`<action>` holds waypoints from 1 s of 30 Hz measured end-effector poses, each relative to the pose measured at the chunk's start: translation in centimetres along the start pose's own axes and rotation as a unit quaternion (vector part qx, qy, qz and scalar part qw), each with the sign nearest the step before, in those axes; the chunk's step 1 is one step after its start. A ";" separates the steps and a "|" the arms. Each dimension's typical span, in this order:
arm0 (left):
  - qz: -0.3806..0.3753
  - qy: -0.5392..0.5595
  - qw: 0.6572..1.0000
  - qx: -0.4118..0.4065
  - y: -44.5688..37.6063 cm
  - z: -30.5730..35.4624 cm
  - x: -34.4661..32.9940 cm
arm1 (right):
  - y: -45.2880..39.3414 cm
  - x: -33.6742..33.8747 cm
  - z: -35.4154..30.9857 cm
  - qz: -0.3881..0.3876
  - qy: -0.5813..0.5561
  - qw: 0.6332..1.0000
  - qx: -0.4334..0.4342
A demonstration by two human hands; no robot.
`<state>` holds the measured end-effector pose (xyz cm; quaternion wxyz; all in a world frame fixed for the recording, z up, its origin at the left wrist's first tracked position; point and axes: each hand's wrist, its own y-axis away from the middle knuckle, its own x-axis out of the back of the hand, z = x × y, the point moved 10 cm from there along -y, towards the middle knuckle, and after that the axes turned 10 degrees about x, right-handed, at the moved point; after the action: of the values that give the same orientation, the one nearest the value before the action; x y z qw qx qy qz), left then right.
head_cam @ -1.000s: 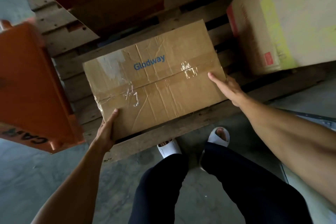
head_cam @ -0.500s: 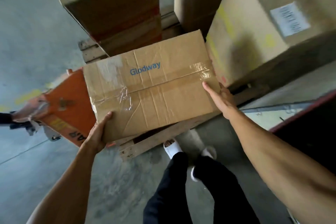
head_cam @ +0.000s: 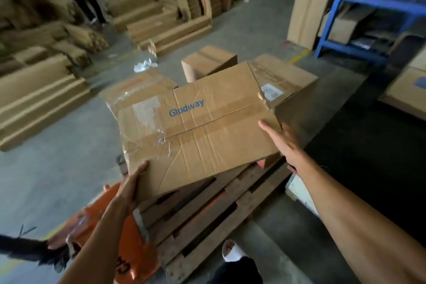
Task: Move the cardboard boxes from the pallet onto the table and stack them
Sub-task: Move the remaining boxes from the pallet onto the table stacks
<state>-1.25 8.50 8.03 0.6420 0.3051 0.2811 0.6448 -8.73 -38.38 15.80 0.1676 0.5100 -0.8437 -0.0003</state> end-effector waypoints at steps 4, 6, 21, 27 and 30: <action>-0.049 -0.043 0.997 -0.051 1.5 3.5 -2.8 | 4.6 6.1 -1.5 0.072 -0.033 0.997 0.003; -0.068 -0.061 0.992 -0.083 5.1 5.4 -5.8 | 6.8 9.4 -2.1 0.110 -0.044 0.993 0.015; -0.273 -0.111 0.926 -0.236 17.8 17.9 -32.9 | 13.1 32.4 -9.6 0.315 -0.134 0.936 0.085; -0.366 -0.125 0.887 -0.251 19.5 23.8 -46.9 | 10.6 42.4 -12.1 0.394 -0.134 0.905 0.094; -0.396 -0.158 0.863 -0.271 21.1 26.8 -54.3 | 9.1 48.4 -11.2 0.440 -0.154 0.881 0.081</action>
<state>4.52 -46.96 39.75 0.9365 0.0800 0.0876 0.3301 -33.84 -73.77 41.64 -0.0237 0.0916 -0.9935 0.0636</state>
